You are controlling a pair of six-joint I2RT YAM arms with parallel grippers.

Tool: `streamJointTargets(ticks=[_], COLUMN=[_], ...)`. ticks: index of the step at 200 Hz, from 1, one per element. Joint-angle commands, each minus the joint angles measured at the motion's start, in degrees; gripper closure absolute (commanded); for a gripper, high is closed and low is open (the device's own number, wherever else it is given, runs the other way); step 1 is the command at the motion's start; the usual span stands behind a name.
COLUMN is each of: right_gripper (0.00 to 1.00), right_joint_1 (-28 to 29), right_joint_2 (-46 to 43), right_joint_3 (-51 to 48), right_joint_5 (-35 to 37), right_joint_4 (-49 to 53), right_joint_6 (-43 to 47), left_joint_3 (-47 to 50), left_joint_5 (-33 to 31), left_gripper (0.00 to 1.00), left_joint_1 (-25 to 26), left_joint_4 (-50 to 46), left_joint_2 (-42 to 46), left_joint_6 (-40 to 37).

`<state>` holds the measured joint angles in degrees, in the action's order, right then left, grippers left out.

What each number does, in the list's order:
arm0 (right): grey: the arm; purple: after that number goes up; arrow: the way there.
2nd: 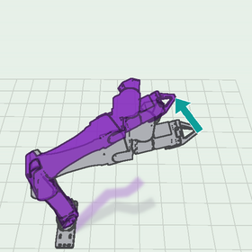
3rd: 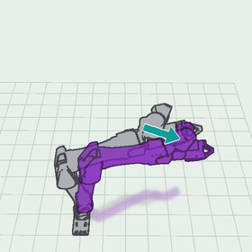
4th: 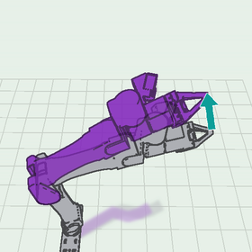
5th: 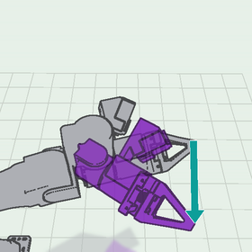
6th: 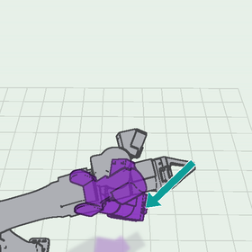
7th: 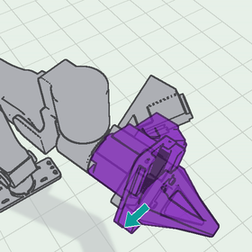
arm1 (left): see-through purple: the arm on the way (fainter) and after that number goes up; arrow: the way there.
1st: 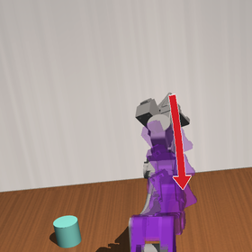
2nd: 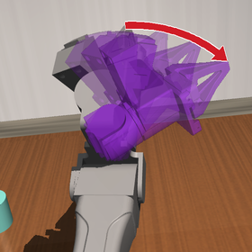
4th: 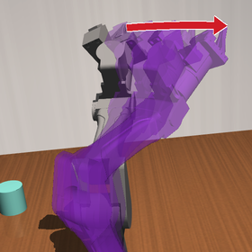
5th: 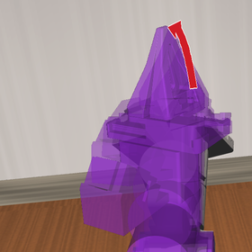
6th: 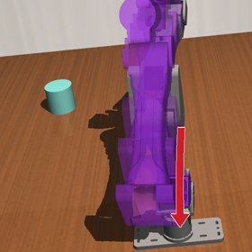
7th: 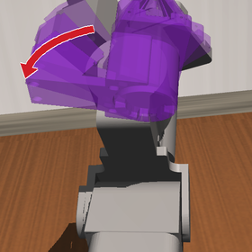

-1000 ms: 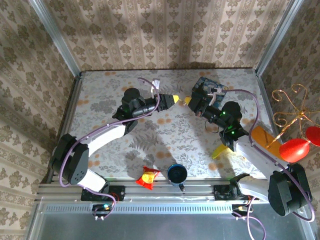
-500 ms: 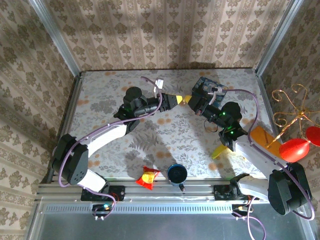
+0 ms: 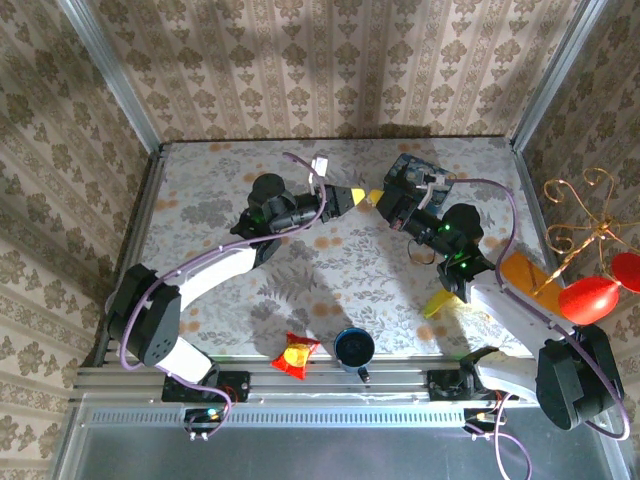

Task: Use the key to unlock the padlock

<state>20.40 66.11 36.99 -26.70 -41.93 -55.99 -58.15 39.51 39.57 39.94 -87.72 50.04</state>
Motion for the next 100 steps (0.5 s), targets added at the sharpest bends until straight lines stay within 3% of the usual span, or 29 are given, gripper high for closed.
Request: streamJointTargets(ticks=[1,18,24,26,31,67,91,100], right_gripper=[1.00,1.00,0.84,0.74,0.65,0.54,0.46,0.37], right_joint_1=[0.8,0.7,0.7,0.7,0.7,0.4,0.4,0.5], right_joint_2=[-0.4,-1.5,-2.2,-2.4,-3.1,-10.3,-15.3,-16.8], right_joint_3=[0.6,1.3,1.6,1.7,2.0,1.3,-1.5,-2.3], right_joint_5=[-1.2,-0.9,-1.0,-1.0,-0.8,1.4,0.3,-0.5], right_joint_4=[-0.7,3.8,5.8,6.5,8.6,18.0,18.0,17.9], right_joint_6=[-0.2,1.9,3.2,3.7,4.8,12.3,16.7,17.7], left_joint_3=[-1.3,-1.9,-2.4,-2.6,-3.3,-10.9,-14.2,-15.3], left_joint_5=[0.4,1.5,1.9,2.0,2.3,2.6,6.0,7.4], left_gripper=[1.00,1.00,1.00,1.00,1.00,1.00,1.00,1.00], left_joint_1=[0.1,-0.5,-0.6,-0.7,-0.7,-0.7,-0.9,-0.9], left_joint_4=[1.9,-1.9,-4.7,-5.8,-9.1,-38.9,-47.9,-50.2], left_joint_2=[-0.4,0.9,1.8,2.1,2.9,8.7,10.1,10.1], left_joint_6=[-0.8,-3.5,-5.4,-6.1,-8.5,-29.3,-35.7,-36.9])
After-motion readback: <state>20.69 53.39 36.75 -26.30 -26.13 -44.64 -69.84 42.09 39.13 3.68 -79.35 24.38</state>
